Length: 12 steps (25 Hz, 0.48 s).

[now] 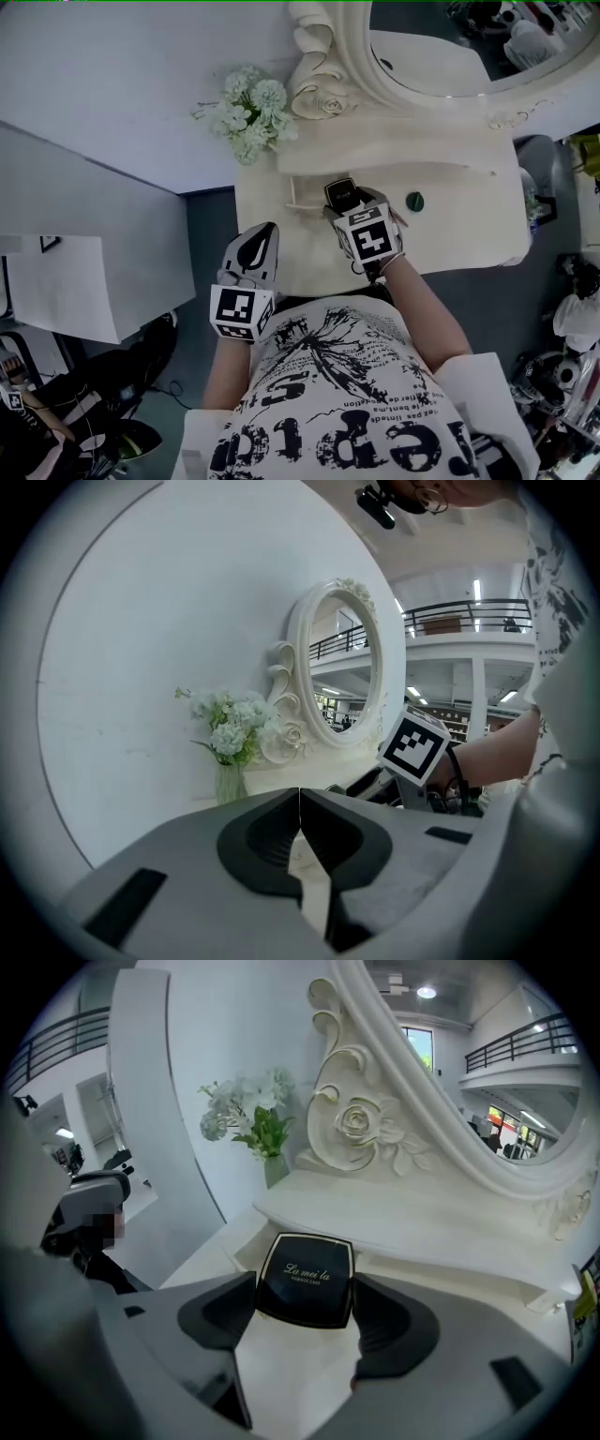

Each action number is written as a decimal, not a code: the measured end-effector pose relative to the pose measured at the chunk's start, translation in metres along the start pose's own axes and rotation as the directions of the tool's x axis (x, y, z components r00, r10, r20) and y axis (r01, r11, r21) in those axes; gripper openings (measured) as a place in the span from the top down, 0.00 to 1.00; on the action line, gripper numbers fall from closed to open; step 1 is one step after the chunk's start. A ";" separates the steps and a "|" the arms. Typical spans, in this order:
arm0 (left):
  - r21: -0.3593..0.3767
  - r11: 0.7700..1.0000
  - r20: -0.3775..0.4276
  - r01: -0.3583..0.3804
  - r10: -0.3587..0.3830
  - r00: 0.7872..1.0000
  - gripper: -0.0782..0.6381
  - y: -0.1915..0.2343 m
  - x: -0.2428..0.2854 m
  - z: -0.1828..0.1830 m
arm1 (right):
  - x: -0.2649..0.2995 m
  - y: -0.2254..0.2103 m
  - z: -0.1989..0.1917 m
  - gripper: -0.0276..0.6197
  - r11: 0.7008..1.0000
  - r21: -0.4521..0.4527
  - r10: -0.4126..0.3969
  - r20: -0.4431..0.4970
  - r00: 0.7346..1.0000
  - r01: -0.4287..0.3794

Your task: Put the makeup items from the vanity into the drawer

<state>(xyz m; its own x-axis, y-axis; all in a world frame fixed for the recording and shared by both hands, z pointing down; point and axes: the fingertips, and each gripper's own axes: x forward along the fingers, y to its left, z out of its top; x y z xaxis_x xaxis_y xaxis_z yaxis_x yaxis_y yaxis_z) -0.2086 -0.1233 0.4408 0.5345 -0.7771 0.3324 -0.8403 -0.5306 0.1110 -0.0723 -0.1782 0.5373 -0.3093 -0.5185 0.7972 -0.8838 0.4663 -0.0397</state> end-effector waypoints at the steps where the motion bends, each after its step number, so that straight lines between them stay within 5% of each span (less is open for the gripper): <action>1: 0.004 1.000 0.002 -0.003 0.003 1.000 0.86 0.002 -0.002 0.000 | 0.005 0.005 0.002 0.45 1.000 -0.004 0.017 -0.004 1.000 -0.017; 12: -0.015 0.998 0.002 -0.053 0.053 0.999 0.86 0.027 -0.014 -0.003 | 0.031 0.019 0.011 0.45 0.998 0.023 0.061 -0.082 0.995 -0.059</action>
<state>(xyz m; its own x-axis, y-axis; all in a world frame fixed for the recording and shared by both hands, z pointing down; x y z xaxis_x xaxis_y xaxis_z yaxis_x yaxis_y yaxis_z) -0.2389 -0.1259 0.4416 0.4895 -0.8048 0.3357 -0.8687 -0.4835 0.1077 -0.1027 -0.1928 0.5545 -0.3324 -0.4284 0.8402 -0.8719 0.4793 -0.1005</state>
